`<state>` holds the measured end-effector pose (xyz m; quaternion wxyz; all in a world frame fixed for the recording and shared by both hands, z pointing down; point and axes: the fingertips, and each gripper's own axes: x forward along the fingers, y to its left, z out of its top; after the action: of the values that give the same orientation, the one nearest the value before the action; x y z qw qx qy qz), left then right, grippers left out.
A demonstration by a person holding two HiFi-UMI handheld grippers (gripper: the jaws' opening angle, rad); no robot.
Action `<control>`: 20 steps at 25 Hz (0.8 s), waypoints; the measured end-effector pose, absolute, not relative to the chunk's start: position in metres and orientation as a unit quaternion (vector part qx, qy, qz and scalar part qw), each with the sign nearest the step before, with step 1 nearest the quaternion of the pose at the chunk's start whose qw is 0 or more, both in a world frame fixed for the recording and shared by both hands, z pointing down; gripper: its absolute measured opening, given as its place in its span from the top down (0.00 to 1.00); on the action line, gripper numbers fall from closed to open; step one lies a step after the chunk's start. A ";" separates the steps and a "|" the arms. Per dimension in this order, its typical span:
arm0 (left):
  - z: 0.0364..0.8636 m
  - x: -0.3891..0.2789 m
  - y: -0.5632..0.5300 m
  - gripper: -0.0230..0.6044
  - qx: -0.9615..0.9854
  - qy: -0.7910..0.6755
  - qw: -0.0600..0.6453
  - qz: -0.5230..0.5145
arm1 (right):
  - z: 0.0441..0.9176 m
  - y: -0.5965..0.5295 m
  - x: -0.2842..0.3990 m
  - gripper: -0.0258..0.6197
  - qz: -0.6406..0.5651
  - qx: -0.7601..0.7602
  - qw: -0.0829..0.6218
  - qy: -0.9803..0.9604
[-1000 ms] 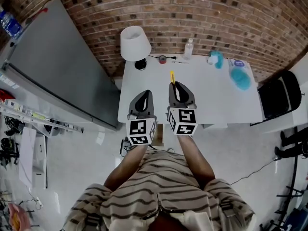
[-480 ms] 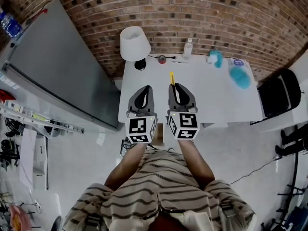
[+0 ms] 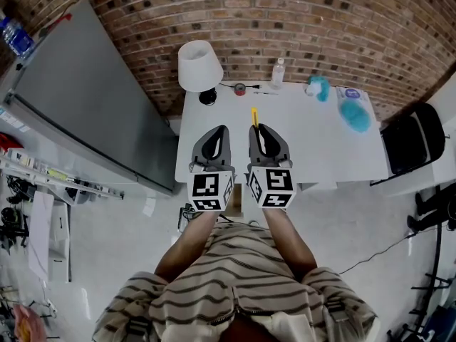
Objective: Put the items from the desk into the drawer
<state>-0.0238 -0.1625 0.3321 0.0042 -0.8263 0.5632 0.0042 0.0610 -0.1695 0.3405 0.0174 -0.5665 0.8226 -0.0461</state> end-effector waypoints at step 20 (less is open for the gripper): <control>0.339 -0.014 -0.160 0.95 -0.831 0.556 -0.003 -0.001 | 0.341 -0.168 0.062 0.86 -0.051 -0.560 0.017 0.826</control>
<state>-0.0144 -0.1599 0.3391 -0.0035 -0.8315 0.5556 -0.0014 0.0620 -0.1679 0.3409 0.0168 -0.5604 0.8265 -0.0509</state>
